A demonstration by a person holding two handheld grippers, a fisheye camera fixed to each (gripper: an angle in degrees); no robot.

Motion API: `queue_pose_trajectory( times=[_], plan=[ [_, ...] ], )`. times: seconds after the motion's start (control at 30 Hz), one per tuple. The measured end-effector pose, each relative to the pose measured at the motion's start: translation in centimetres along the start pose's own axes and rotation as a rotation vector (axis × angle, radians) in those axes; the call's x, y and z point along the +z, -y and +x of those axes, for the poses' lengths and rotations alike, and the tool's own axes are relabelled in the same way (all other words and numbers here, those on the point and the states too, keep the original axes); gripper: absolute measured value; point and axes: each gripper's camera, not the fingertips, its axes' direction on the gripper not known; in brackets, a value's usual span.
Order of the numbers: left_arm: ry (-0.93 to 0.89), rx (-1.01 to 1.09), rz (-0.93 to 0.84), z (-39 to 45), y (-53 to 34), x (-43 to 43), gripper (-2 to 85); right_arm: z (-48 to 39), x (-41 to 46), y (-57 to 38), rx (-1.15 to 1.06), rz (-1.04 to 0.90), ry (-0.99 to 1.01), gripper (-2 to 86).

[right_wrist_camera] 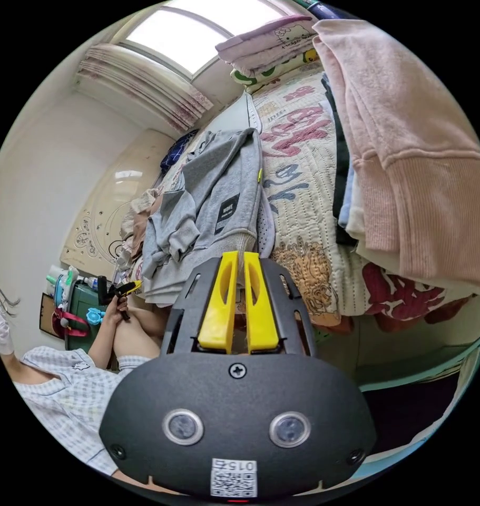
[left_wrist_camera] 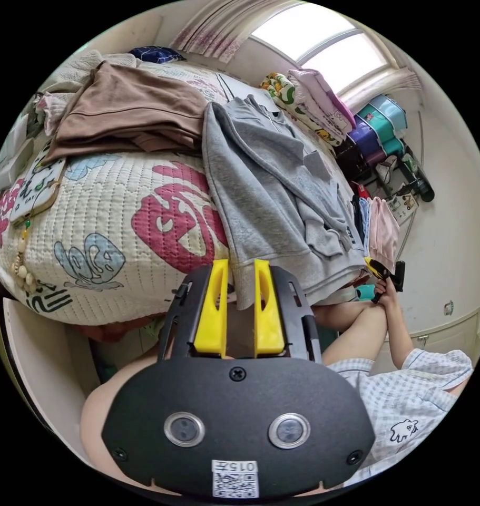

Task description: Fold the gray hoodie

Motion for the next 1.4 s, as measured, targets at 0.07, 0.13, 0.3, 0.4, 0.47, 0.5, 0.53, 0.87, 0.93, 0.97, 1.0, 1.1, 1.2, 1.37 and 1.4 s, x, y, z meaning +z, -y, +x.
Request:
queue_pose_trajectory(
  times=[0.07,0.13,0.3,0.4,0.47,0.5,0.53,0.87,0.93,0.97,1.0,1.1,1.2,1.37,1.4],
  plan=[
    [-0.016,0.02,-0.007,0.3,-0.2,-0.2,3.9,-0.8,-0.5,0.1,-0.005,0.017,0.002,1.1],
    [-0.032,0.045,-0.009,0.8,-0.5,-0.6,2.5,-2.1,-1.0,0.3,-0.015,0.042,-0.043,0.6],
    [-0.096,0.038,0.057,1.1,-1.9,-3.9,1.3,-5.0,-2.0,0.4,-0.046,0.058,-0.124,0.1],
    [-0.1,0.038,0.067,1.5,-3.0,-5.1,1.2,-6.5,-2.5,0.4,-0.075,0.06,-0.151,0.0],
    [-0.065,0.05,0.031,2.0,-3.4,-4.7,1.2,-7.2,-2.5,0.5,-0.086,0.053,-0.176,0.0],
    [-0.038,0.064,0.011,2.5,-3.6,-4.5,1.3,-7.5,-2.5,0.6,-0.091,0.044,-0.187,0.0],
    [-0.019,0.075,-0.001,2.9,-3.8,-4.4,1.4,-7.5,-2.5,0.7,-0.09,0.034,-0.191,0.1],
    [-0.057,0.026,-0.048,5.3,-3.0,-4.0,7.2,-5.9,-4.6,1.7,-0.08,0.013,-0.182,5.6],
    [-0.063,0.024,0.077,6.4,-3.4,-7.4,9.6,-4.8,-9.9,0.6,-0.065,0.207,-0.145,6.6],
    [-0.044,0.04,0.104,7.0,-3.5,-8.3,10.1,-4.8,-11.0,0.4,-0.075,0.255,-0.146,6.8],
    [-0.002,0.108,0.153,8.8,-3.5,-10.0,11.6,-5.5,-12.7,0.3,-0.118,0.334,-0.156,7.3],
    [0.007,0.349,0.191,15.2,-2.5,-11.6,12.6,-8.9,-12.8,3.1,-0.27,0.345,-0.175,9.8],
    [-0.079,0.533,0.151,21.8,-0.2,-9.0,12.9,-12.4,-8.0,9.1,-0.398,0.095,-0.071,12.2],
    [-0.203,0.792,0.084,32.3,2.5,-1.1,14.1,-15.0,-1.6,15.7,-0.438,-0.176,-0.161,14.2],
    [-0.224,0.84,0.057,34.5,2.8,1.2,14.6,-14.6,-0.7,16.5,-0.425,-0.241,-0.189,14.8]
  ],
)
